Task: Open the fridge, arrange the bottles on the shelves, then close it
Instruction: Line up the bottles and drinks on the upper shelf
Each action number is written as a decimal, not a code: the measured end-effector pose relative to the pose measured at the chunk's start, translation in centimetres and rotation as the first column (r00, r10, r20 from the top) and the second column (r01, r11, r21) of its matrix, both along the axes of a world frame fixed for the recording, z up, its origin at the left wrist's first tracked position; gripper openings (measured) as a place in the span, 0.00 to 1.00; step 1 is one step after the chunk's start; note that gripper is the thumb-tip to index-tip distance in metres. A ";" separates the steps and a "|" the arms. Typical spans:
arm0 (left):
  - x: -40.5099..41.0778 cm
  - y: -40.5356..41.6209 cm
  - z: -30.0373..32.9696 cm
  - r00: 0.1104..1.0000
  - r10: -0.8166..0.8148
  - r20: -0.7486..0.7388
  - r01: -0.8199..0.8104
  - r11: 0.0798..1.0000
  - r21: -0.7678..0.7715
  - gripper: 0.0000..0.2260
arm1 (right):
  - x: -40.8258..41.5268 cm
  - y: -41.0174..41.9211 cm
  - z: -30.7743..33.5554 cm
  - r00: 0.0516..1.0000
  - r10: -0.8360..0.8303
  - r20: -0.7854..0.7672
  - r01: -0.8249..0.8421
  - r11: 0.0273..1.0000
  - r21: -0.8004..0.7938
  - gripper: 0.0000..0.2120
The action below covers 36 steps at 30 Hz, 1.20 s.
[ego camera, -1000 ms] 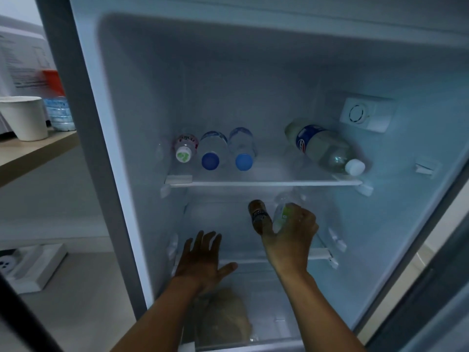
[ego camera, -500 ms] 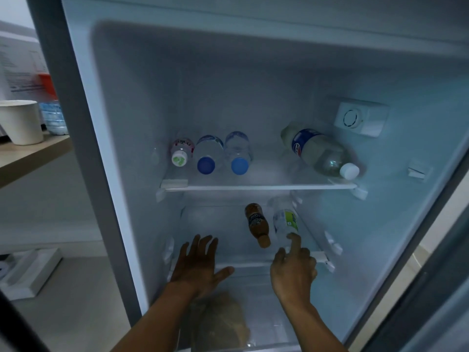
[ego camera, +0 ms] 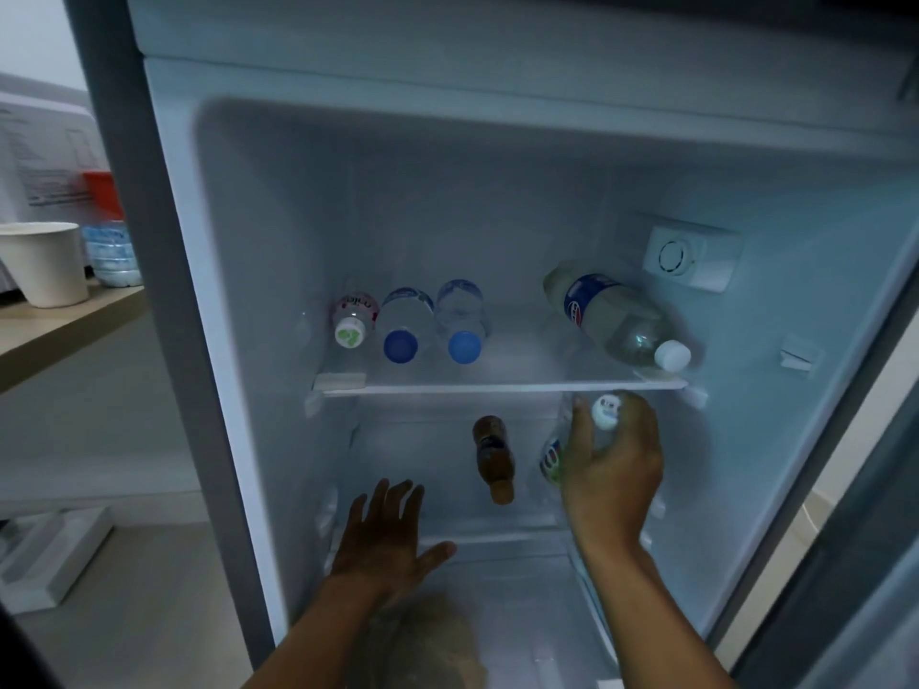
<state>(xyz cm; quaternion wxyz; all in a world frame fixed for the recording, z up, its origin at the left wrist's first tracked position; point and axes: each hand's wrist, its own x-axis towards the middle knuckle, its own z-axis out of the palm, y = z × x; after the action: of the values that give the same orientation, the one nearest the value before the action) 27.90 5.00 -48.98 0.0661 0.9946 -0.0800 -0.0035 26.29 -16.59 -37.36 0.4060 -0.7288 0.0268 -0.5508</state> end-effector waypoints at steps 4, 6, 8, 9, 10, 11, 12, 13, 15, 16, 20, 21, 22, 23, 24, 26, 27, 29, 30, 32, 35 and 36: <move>0.1 0.0 0.0 1.000 0.000 -0.001 0.000 1.000 0.004 0.58 | -0.6 -1.0 4.1 0.998 -0.067 0.000 0.067 0.998 -0.002 0.11; 0.1 0.0 0.1 1.000 -0.001 -0.009 0.001 1.000 0.003 0.57 | -1.6 -0.9 6.4 0.999 -0.033 0.043 0.034 0.999 -0.018 0.10; 0.1 0.0 0.1 1.000 -0.002 -0.017 0.002 1.000 0.007 0.56 | -3.0 -0.5 8.9 0.991 -0.006 0.132 0.011 0.999 -0.038 0.10; 0.1 0.0 0.1 1.000 0.000 -0.017 0.000 1.000 0.008 0.56 | -3.7 -0.4 10.2 0.982 0.000 0.188 0.006 0.999 -0.034 0.11; 0.1 -0.1 0.1 1.000 0.003 -0.017 -0.003 1.000 0.010 0.56 | -4.3 -0.2 11.3 0.971 -0.001 0.241 0.004 1.000 -0.013 0.12; 0.1 -0.1 0.1 1.000 0.007 -0.018 -0.007 1.000 0.009 0.56 | -4.8 -0.2 12.3 0.957 -0.011 0.289 0.007 1.000 0.015 0.13; 0.1 -0.1 0.0 1.000 0.010 -0.019 -0.010 1.000 0.009 0.56 | -5.2 -0.3 13.1 0.942 -0.028 0.333 0.014 0.999 0.044 0.15; 0.1 -0.1 0.0 1.000 0.013 -0.022 -0.013 1.000 0.008 0.56 | -5.5 -0.3 13.8 0.928 -0.050 0.369 0.024 0.997 0.075 0.16; 0.0 -0.2 0.1 1.000 0.017 -0.026 -0.017 1.000 0.007 0.57 | -6.0 -0.3 14.8 0.900 -0.092 0.426 0.038 0.990 0.133 0.18; 0.0 -0.2 0.1 0.999 0.016 -0.031 -0.016 1.000 0.007 0.58 | -6.1 -0.3 15.1 0.883 -0.108 0.456 0.040 0.987 0.157 0.19; -0.2 -0.1 0.5 0.999 0.003 -0.052 -0.003 1.000 -0.004 0.58 | -5.8 0.7 14.7 0.830 -0.132 0.541 0.047 0.985 0.168 0.21; -0.2 -0.2 0.5 0.999 0.004 -0.049 -0.004 1.000 -0.009 0.58 | -5.5 1.0 14.2 0.838 -0.127 0.530 0.050 0.986 0.156 0.20; -0.2 -0.2 0.6 0.999 0.006 -0.045 -0.006 1.000 -0.013 0.58 | -5.2 1.3 13.6 0.856 -0.111 0.505 0.044 0.989 0.143 0.20; -0.2 -0.2 0.6 0.999 0.009 -0.045 -0.009 1.000 -0.013 0.57 | -4.9 1.6 12.8 0.876 -0.086 0.475 0.028 0.991 0.128 0.19; -0.2 -0.2 0.6 0.999 0.011 -0.049 -0.011 1.000 -0.009 0.57 | -4.6 1.7 11.9 0.894 -0.054 0.445 0.003 0.993 0.115 0.18; -0.2 -0.1 0.5 0.998 0.020 -0.053 -0.021 1.000 -0.011 0.57 | -4.0 1.9 10.1 0.920 0.023 0.392 -0.073 0.991 0.113 0.14; -0.2 -0.1 0.6 0.999 0.017 -0.052 -0.018 1.000 -0.012 0.57 | -3.9 1.7 9.4 0.932 0.059 0.356 -0.109 0.987 0.120 0.11; -0.2 -0.2 0.6 0.999 0.016 -0.037 -0.016 1.000 -0.009 0.56 | -3.5 1.5 8.7 0.961 0.097 0.258 -0.133 0.983 0.125 0.08; -0.3 -0.3 0.6 0.999 0.019 -0.031 -0.019 1.000 -0.010 0.55 | -3.2 1.4 8.4 0.978 0.117 0.174 -0.139 0.983 0.120 0.08; -0.5 -0.4 0.6 0.999 0.027 -0.028 -0.028 0.999 -0.023 0.55 | -2.2 1.5 7.9 0.979 0.182 -0.095 -0.173 0.981 0.088 0.11; -0.6 -0.5 0.6 0.999 0.045 -0.016 -0.046 0.998 -0.031 0.54 | -0.7 2.1 7.1 0.890 0.194 -0.412 -0.224 0.974 -0.026 0.18; -0.5 -0.5 0.5 0.999 0.051 -0.014 -0.052 0.998 -0.031 0.53 | -0.4 2.4 7.1 0.888 0.168 -0.429 -0.223 0.972 -0.080 0.19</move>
<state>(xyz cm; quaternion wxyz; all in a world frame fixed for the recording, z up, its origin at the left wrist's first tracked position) 27.40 4.49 -48.51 0.0824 0.9951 -0.0540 -0.0073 25.93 -14.18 -30.29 0.3971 -0.8531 0.0047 -0.3383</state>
